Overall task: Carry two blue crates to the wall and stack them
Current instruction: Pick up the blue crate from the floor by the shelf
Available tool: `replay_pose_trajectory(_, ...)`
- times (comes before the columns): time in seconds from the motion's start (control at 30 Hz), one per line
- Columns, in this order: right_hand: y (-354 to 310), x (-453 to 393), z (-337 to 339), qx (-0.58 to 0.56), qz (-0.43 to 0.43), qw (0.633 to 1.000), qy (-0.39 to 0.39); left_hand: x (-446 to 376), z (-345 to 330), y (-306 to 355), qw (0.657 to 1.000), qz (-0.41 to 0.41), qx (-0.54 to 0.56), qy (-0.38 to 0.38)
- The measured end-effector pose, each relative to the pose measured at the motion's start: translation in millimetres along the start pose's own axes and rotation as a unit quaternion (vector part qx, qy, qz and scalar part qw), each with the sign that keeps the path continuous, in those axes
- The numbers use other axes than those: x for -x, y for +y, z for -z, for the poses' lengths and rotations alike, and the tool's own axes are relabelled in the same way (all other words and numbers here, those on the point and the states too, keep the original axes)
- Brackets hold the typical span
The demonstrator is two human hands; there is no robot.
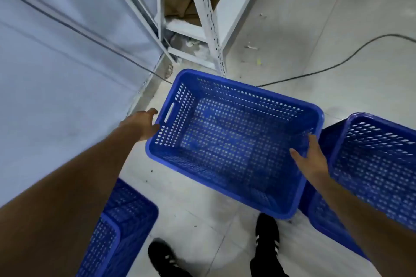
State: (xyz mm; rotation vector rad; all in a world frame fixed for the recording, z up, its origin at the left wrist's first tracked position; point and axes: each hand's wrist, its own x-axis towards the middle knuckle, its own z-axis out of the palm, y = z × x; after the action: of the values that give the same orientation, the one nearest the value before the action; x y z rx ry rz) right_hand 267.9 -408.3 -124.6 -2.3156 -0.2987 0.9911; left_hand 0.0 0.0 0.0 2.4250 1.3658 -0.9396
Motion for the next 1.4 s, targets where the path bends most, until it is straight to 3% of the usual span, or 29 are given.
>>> replay_pose_trajectory(0.23,29.8,-16.7,-21.1,0.046,-0.004,0.994,0.101,-83.3,-44.8,-12.2,0.998,0.026,0.048,0.014)
replay_pose_trajectory(0.37,45.4,-20.9,-30.0,0.02,-0.091,0.992,0.09,-127.4,-66.7,-14.2,0.995,0.044,0.086,0.016)
replay_pose_trajectory(0.63,58.4,-20.0,-43.3,0.003,-0.174,0.979,0.108,-151.8,-93.5,-25.5,0.981,0.098,0.168,0.014)
replay_pose_trajectory(0.77,55.0,-33.2,-43.6,0.001,-0.186,0.973,0.139,-174.1,-94.7,-24.5,0.956,0.096,0.277,-0.028)
replay_pose_trajectory(0.87,52.8,-46.5,-46.0,-0.082,-0.202,0.965,0.145,-185.0,-98.0,-22.0,0.923,0.082,0.365,-0.089)
replay_pose_trajectory(1.13,62.2,-38.8,-36.1,-0.127,-0.228,0.957,0.13,-158.2,-92.2,-30.6,0.891,0.094,0.436,-0.079)
replay_pose_trajectory(1.4,5.3,-3.9,-13.4,-0.142,-0.207,0.964,0.084,-82.3,-44.8,-73.9,0.884,0.127,0.447,-0.053)
